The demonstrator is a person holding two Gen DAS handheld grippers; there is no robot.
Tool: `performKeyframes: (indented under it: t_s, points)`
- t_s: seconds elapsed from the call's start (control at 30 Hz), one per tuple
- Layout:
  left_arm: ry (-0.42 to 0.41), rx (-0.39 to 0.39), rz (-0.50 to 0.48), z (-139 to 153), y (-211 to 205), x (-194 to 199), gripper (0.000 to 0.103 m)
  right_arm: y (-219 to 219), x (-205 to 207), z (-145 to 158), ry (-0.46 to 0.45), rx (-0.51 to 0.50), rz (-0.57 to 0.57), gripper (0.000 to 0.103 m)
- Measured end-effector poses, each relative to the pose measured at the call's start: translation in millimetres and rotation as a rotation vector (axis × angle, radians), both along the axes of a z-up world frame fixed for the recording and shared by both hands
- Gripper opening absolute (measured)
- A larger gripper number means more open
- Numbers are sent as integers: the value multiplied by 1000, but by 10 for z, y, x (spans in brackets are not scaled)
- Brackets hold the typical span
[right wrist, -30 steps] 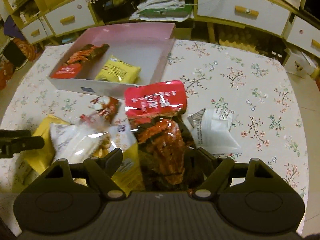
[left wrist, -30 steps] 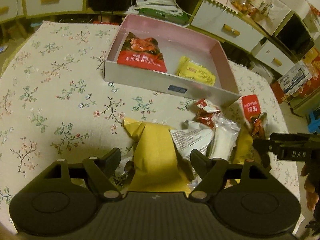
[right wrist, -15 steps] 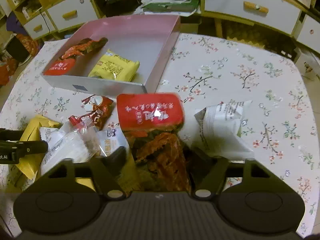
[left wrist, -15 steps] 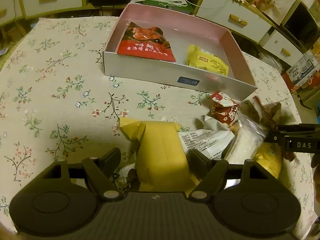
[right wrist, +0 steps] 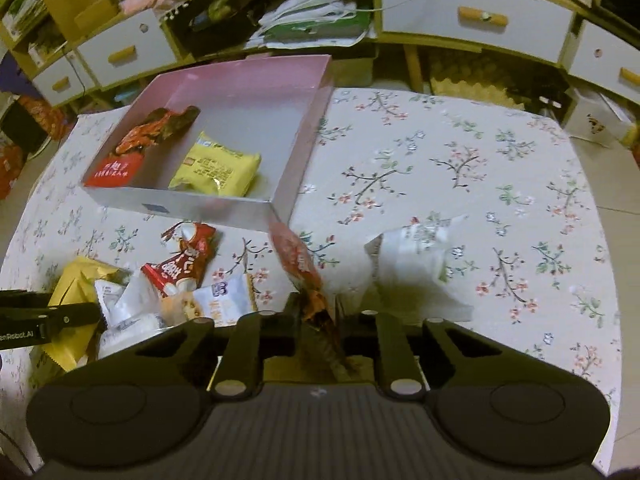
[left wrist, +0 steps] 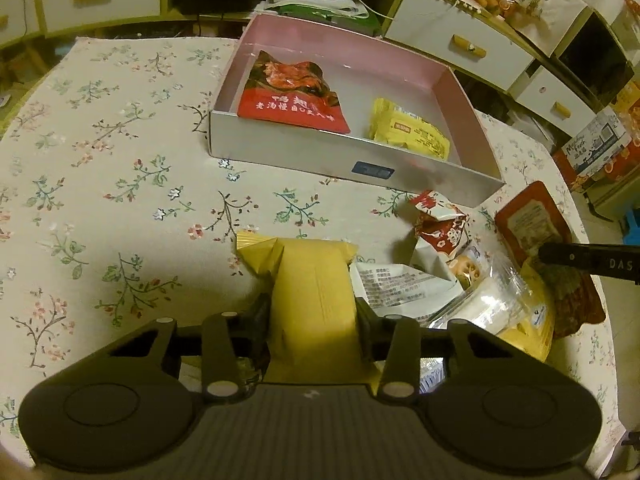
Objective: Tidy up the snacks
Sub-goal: 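Lift both packets over the white box and drop them in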
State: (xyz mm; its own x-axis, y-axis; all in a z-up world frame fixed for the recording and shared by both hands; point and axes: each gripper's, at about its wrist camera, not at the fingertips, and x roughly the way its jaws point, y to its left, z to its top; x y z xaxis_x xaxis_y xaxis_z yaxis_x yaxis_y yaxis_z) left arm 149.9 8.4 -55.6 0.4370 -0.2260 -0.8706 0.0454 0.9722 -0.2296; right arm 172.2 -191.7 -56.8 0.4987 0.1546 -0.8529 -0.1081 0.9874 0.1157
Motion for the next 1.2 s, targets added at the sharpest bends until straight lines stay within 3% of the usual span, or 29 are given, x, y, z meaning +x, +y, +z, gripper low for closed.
performKeyframes:
  t_s: [0.47,0.8,1.2]
  points:
    - [-84,-52,8,289,75,-27,48,-84,-82,306,-103,27,-34,10]
    - [-164,-6,-14,425,-1,-17,48,-123,-85,491,-176,57,-89,10]
    - [-244,64,-53,530,-254,90,48,-56,43,560,-219,162,-126,10]
